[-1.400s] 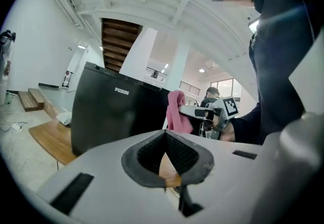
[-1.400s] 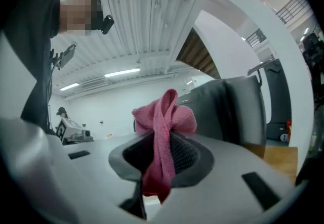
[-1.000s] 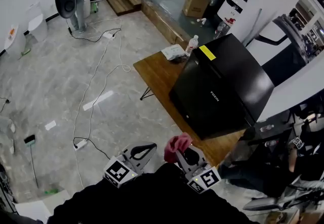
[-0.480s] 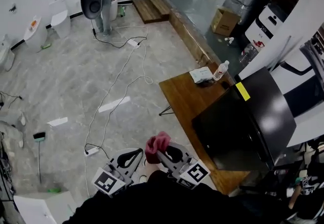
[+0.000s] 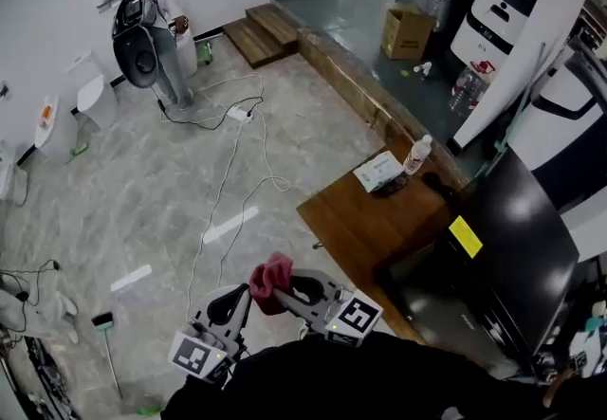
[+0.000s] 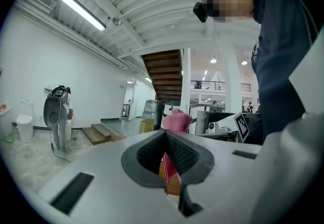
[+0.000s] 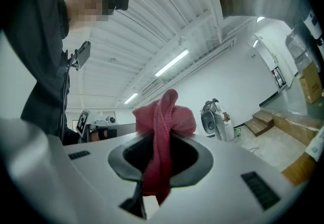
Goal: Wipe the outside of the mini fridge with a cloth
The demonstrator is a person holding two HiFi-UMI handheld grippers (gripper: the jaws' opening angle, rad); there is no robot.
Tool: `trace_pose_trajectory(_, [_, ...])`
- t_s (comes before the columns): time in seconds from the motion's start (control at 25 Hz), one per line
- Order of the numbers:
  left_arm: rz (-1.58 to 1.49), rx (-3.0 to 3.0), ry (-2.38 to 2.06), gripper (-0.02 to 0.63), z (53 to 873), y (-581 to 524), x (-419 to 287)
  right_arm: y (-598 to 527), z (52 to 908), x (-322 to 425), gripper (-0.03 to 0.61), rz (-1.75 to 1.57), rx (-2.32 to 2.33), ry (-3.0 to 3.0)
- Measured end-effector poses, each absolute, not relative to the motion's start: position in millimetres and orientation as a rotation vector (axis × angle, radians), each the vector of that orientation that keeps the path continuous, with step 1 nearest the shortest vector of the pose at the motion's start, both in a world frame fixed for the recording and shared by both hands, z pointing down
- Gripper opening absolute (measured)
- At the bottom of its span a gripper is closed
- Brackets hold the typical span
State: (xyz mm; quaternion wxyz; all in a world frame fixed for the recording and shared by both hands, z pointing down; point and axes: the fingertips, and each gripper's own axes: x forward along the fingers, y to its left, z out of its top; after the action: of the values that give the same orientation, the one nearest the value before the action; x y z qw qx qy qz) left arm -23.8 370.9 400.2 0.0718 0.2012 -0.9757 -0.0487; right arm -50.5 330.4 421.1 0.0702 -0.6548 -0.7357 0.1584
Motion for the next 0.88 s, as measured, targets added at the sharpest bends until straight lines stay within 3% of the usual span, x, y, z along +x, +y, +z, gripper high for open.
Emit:
trace_pose_trajectory(0.56, [-0.245,1.112,-2.853,0.006,411.8,387.0,-243.1,335.3,453.8,-263.5,0.091,0.595,-1.525,-2.511])
trace_pose_trajectory(0.88, [-0.226,1.507,-2.64,0.006,409.5,420.3,-350.1,365.6,428.4,-355.4,0.091,0.517,-1.138,-2.81])
